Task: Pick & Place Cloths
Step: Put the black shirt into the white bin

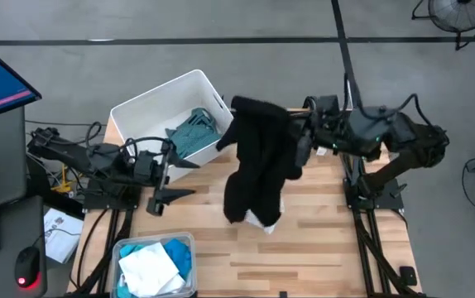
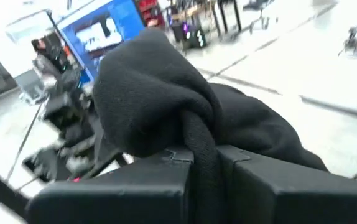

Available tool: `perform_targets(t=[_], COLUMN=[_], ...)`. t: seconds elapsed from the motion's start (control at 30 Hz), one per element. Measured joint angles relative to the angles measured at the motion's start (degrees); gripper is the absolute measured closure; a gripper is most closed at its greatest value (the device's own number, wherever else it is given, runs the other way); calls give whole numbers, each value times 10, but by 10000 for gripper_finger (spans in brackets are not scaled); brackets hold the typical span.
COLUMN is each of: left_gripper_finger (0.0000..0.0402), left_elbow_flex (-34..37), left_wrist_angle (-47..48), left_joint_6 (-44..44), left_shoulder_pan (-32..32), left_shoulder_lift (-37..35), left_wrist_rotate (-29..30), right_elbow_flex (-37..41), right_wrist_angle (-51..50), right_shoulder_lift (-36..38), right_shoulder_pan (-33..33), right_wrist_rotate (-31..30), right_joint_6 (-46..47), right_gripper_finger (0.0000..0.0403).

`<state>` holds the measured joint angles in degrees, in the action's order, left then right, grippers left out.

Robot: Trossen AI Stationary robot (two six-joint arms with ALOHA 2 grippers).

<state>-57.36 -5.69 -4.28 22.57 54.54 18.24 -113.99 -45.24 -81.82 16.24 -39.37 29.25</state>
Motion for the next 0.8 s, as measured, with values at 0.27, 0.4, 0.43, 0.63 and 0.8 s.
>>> perform_targets(t=[0.27,0.4,0.43,0.63,0.8], left_gripper_finger=[96,74,69,47,44], left_elbow_flex=[0,0,0,0,0], left_wrist_angle=[-14,-25,-29,-128,-222], left_joint_6=[-27,-51,-47,68,117], left_shoulder_pan=[-61,-96,-106,-166,-198], left_shoulder_lift=[71,122,133,200,257], left_wrist_rotate=[3,2,2,-42,-158], right_elbow_flex=[-1,2,2,0,0], right_wrist_angle=[93,112,125,165,195], right_shoulder_lift=[-9,-26,-28,-37,-58], right_shoulder_pan=[-53,-65,-67,-75,-74], right_wrist_rotate=[55,91,101,140,159], right_joint_6=[-76,-98,-98,-122,-146], right_gripper_finger=[394,394,394,394,394])
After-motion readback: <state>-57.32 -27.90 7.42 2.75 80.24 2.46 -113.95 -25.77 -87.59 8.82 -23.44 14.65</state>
